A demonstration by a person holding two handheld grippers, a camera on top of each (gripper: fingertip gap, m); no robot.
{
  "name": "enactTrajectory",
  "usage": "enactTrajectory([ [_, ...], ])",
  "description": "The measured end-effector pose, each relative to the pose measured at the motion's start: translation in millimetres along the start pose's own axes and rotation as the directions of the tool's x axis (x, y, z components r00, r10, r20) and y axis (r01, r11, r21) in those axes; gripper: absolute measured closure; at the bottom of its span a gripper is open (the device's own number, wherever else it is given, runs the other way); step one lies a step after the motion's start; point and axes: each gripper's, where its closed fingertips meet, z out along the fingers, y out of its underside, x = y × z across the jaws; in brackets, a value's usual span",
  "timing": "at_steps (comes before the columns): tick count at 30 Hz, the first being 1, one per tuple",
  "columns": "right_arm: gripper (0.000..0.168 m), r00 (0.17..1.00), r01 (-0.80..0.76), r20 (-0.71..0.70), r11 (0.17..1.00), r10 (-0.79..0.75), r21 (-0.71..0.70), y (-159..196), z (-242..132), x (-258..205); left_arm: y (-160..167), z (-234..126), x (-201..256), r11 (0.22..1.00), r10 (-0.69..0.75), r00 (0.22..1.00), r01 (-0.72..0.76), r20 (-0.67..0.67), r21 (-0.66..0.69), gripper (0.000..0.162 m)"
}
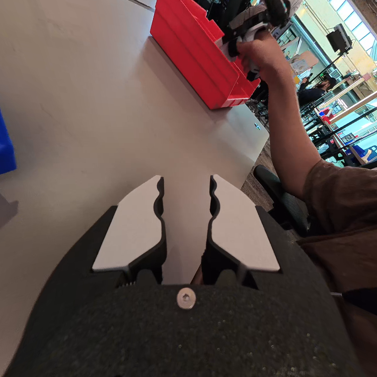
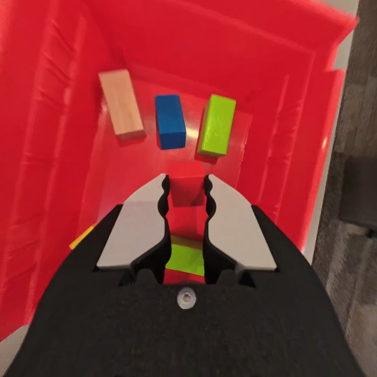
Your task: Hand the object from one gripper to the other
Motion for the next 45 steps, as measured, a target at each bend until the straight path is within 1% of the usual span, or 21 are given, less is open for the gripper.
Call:
enactTrajectory([
  [3, 0.135, 1.000, -0.026, 0.015, 0.995, 0.028, -0.099, 15.9, 19.3, -1.4, -2.9, -2.8, 0.7, 1.000, -0.012, 1.000, 0.012, -0.012, 0.008, 0.120],
  [6, 0.135, 0.999, -0.028, -0.033, 0.993, 0.024, -0.119, 21.7, 32.8, 8.2, -1.3, -4.5, -3.4, 1.000, -0.001, 1.000, 0.001, 0.007, -0.002, 0.120],
  [10, 0.135, 0.998, -0.063, -0.032, 0.996, 0.061, -0.065, 18.9, 43.4, 13.2, -0.9, -3.0, -1.9, 1.000, -0.007, 1.000, 0.007, -0.007, -0.015, 0.120],
  [13, 0.135, 0.997, -0.082, -0.017, 0.995, 0.081, -0.051, 18.7, 43.9, 15.6, 4.9, -0.7, -5.3, 0.999, 0.007, 1.000, -0.006, 0.017, -0.041, 0.120],
  [14, 0.134, 0.997, -0.077, -0.024, 0.996, 0.076, -0.045, 18.6, 42.8, 17.5, 5.7, -0.4, -5.3, 0.999, 0.005, 1.000, -0.004, 0.017, -0.045, 0.120],
  [15, 0.128, 0.998, -0.064, -0.022, 0.998, 0.064, -0.021, 14.9, 38.0, 17.4, 5.1, -0.1, -3.9, 0.999, 0.000, 1.000, 0.000, 0.010, -0.045, 0.120],
  [17, 0.122, 0.998, -0.051, -0.017, 0.995, 0.052, 0.083, -3.3, 9.4, 17.9, 2.5, -0.9, -0.1, 0.999, -0.004, 1.000, 0.004, -0.008, -0.038, 0.120],
  [19, 0.122, 0.999, -0.047, -0.011, 0.968, 0.051, 0.247, -32.3, -46.6, 16.6, 1.5, -3.0, -2.1, 0.999, 0.019, 1.000, -0.019, 0.010, -0.033, 0.119],
  [20, 0.122, 0.999, -0.033, 0.006, 0.934, 0.033, 0.357, -49.0, -82.1, 10.0, 0.9, -4.2, -4.7, 0.999, 0.033, 0.999, -0.032, 0.028, -0.033, 0.119],
  [23, 0.123, 0.993, 0.017, 0.078, 0.756, -0.090, 0.654, -79.3, -182.9, -36.8, -6.1, -8.8, -5.9, 0.998, 0.060, 0.997, -0.060, 0.048, -0.010, 0.119],
  [25, 0.123, 0.961, 0.017, 0.163, 0.635, -0.224, 0.772, -79.0, -222.2, -91.9, -10.5, -12.3, -6.4, 0.995, 0.092, 0.994, -0.094, 0.065, 0.017, 0.117],
  [26, 0.122, 0.926, -0.004, 0.228, 0.595, -0.301, 0.804, -71.7, -230.8, -127.0, -10.5, -14.0, -6.3, 0.993, 0.119, 0.991, -0.120, 0.069, 0.020, 0.114],
  [27, 0.122, 0.867, -0.040, 0.315, 0.575, -0.387, 0.817, -57.1, -232.9, -167.7, -9.9, -15.6, -6.5, 0.989, 0.143, 0.987, -0.144, 0.073, 0.013, 0.110],
  [28, 0.122, 0.780, -0.080, 0.410, 0.575, -0.472, 0.814, -35.7, -230.2, -211.1, -10.1, -18.0, -7.5, 0.986, 0.165, 0.982, -0.166, 0.086, 0.004, 0.109],
  [30, 0.122, 0.613, -0.133, 0.569, 0.638, -0.548, 0.759, 17.1, -211.9, -284.0, -17.8, -24.1, -8.1, 0.979, 0.198, 0.973, -0.201, 0.118, 0.018, 0.109],
  [31, 0.122, 0.544, -0.124, 0.618, 0.674, -0.568, 0.728, 44.7, -200.6, -312.7, -24.6, -28.1, -6.8, 0.974, 0.215, 0.968, -0.222, 0.126, 0.042, 0.109],
  [33, 0.122, 0.474, -0.097, 0.660, 0.710, -0.583, 0.697, 85.4, -182.3, -348.7, -40.1, -36.8, -12.8, 0.961, 0.253, 0.952, -0.269, 0.174, 0.072, 0.108],
  [35, 0.122, 0.479, -0.059, 0.652, 0.719, -0.588, 0.692, 104.0, -168.0, -362.0, -58.7, -47.3, -32.8, 0.967, 0.228, 0.937, -0.250, 0.265, 0.054, 0.108],
  [38, 0.122, 0.481, -0.023, 0.665, 0.750, -0.571, 0.661, 114.9, -152.6, -366.9, -85.0, -60.5, -73.1, 0.991, 0.136, 0.916, -0.132, 0.378, -0.036, 0.102],
  [42, 0.122, 0.478, -0.017, 0.673, 0.759, -0.565, 0.650, 118.2, -148.8, -367.9, -128.5, -71.1, -148.9, 0.990, 0.067, 0.804, 0.019, 0.591, -0.138, 0.101],
  [45, 0.123, 0.505, 0.028, 0.627, 0.738, -0.593, 0.674, 119.0, -146.7, -364.7, -161.3, -63.6, -199.0, 0.980, 0.006, 0.742, 0.129, 0.671, -0.151, 0.102],
])
